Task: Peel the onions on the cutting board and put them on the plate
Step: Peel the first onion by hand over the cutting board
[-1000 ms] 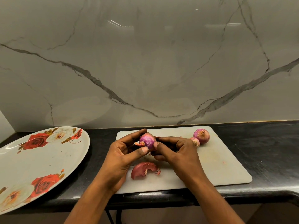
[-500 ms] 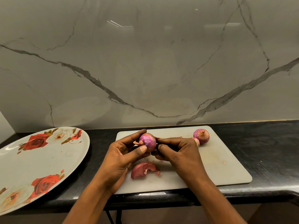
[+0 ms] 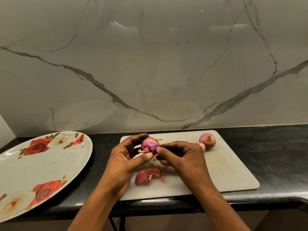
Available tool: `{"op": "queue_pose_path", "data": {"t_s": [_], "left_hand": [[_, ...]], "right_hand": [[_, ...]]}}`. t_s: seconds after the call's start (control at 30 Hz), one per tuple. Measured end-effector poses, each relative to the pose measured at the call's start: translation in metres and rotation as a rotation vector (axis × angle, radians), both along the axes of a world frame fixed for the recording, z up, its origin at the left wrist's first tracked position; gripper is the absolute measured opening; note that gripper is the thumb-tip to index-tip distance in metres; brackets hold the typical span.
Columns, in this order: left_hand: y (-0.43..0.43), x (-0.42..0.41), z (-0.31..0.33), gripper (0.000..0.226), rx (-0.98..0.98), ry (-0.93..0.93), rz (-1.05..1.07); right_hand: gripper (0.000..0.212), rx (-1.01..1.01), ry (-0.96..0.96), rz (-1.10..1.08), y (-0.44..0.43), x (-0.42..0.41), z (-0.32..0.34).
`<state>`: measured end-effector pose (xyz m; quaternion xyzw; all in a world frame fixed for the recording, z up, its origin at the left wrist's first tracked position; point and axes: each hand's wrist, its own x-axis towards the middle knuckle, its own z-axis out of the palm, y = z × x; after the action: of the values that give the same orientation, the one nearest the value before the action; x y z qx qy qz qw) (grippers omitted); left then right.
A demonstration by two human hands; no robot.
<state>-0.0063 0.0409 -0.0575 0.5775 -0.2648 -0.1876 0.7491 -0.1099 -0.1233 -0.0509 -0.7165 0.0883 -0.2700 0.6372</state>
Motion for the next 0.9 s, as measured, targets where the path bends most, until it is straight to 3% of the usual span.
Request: {"op": "queue_pose_path", "data": {"t_s": [0.4,0.63,0.9], "left_hand": [[-0.0002,-0.0002,-0.001,0.061,0.032,-0.044,0.035],[0.0006,0.0003,0.0005,0.059,-0.063,0.072,-0.037],[-0.0005,0.0019,-0.0004,0.062,-0.041,0.068,-0.035]], "right_hand": [[0.009,-0.037,0.042,-0.033,-0.0011,0.0018,-0.0027],[0.004,0.018,0.055,-0.055,-0.0021,0.0022,-0.0031],[0.013,0.01,0.022,-0.06,-0.0029,0.0015,-0.0043]]}}
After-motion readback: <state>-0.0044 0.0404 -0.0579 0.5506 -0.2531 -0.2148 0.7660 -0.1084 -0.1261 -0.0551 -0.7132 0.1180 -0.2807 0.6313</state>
